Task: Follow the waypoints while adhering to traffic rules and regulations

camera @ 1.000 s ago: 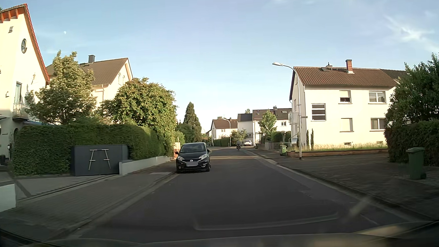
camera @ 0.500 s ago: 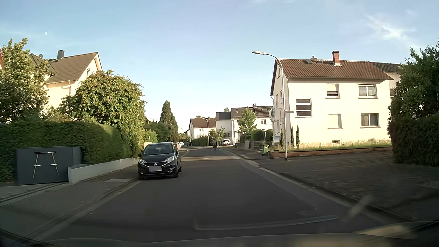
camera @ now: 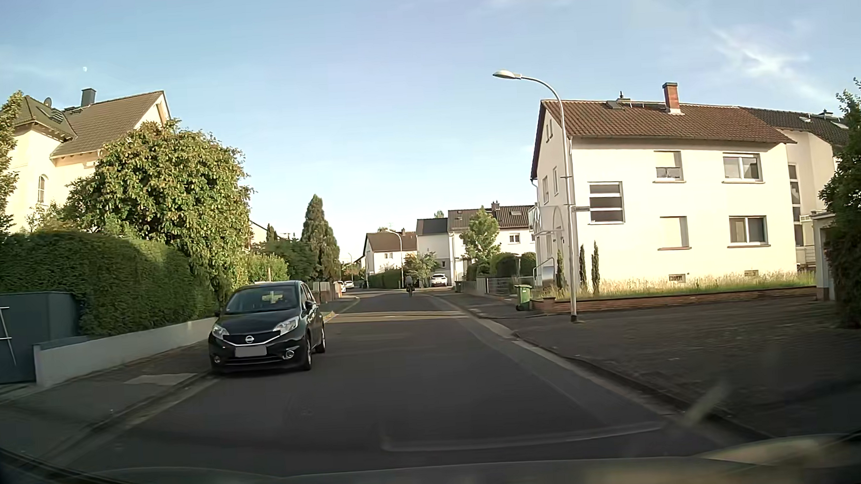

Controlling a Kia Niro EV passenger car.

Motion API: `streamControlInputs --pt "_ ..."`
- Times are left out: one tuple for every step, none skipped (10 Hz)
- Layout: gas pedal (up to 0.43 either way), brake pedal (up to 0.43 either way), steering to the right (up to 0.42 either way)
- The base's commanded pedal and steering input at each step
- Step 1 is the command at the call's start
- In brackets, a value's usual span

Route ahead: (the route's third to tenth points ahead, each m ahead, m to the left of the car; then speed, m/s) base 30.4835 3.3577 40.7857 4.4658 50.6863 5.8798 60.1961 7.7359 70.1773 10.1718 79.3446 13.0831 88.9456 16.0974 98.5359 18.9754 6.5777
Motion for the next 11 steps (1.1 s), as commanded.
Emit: streamControlInputs --pt "0.177 0.03 -0.007" --pt "0.177 0.03 -0.006" --pt "0.169 0.03 -0.009" --pt "0.157 0.03 -0.013" --pt "0.118 0.03 -0.021" --pt "0.118 0.03 -0.028" --pt "0.118 0.03 -0.03" --pt "0.087 0.03 -0.032" --pt "0.079 0.03 -0.033" --pt "0.067 0.03 -0.034" --pt "0.067 0.03 -0.035"
